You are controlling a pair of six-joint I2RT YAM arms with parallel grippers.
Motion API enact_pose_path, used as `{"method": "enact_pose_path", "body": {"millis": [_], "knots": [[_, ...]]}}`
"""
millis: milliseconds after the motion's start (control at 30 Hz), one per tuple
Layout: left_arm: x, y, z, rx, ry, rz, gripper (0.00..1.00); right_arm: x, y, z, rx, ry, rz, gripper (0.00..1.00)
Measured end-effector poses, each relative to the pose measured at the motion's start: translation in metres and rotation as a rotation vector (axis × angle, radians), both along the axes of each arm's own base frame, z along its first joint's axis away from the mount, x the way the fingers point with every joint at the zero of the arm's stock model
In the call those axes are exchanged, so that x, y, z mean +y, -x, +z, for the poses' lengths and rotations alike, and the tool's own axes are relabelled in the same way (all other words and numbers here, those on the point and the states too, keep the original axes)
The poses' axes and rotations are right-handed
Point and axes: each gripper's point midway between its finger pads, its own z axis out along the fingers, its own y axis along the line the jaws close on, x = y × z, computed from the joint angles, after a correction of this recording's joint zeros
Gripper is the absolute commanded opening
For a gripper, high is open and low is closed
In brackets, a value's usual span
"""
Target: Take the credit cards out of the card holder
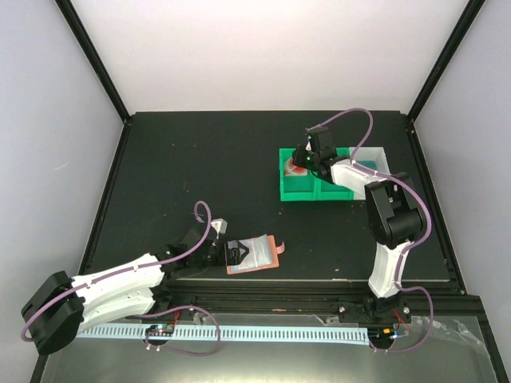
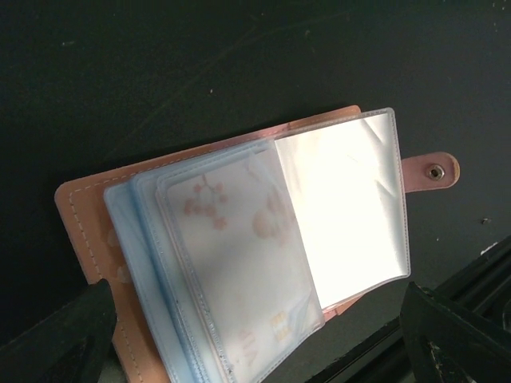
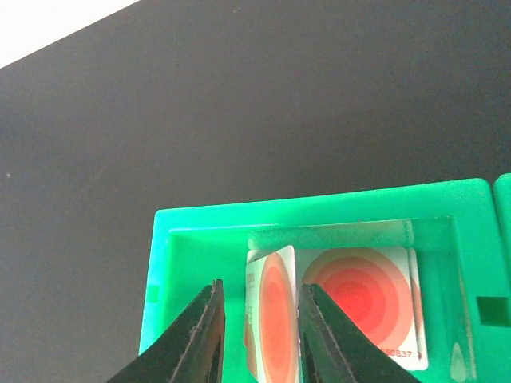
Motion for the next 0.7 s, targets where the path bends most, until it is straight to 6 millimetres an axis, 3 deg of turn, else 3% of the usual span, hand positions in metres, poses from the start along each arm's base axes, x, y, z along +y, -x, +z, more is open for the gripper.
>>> {"method": "enact_pose_path", "body": {"millis": [367,700], "knots": [[-0.001,-0.002,0.006,-0.004,-0.011,-0.005,0.99,-0.009,0.003,0.020,-0.007,0.056,-0.008,0.48],[0.006,-0.004,0.016,-0.031,-0.027,0.012,0.94,-0.007,0.036,0.085,-0.067,0.009,0.041,0.46]]}}
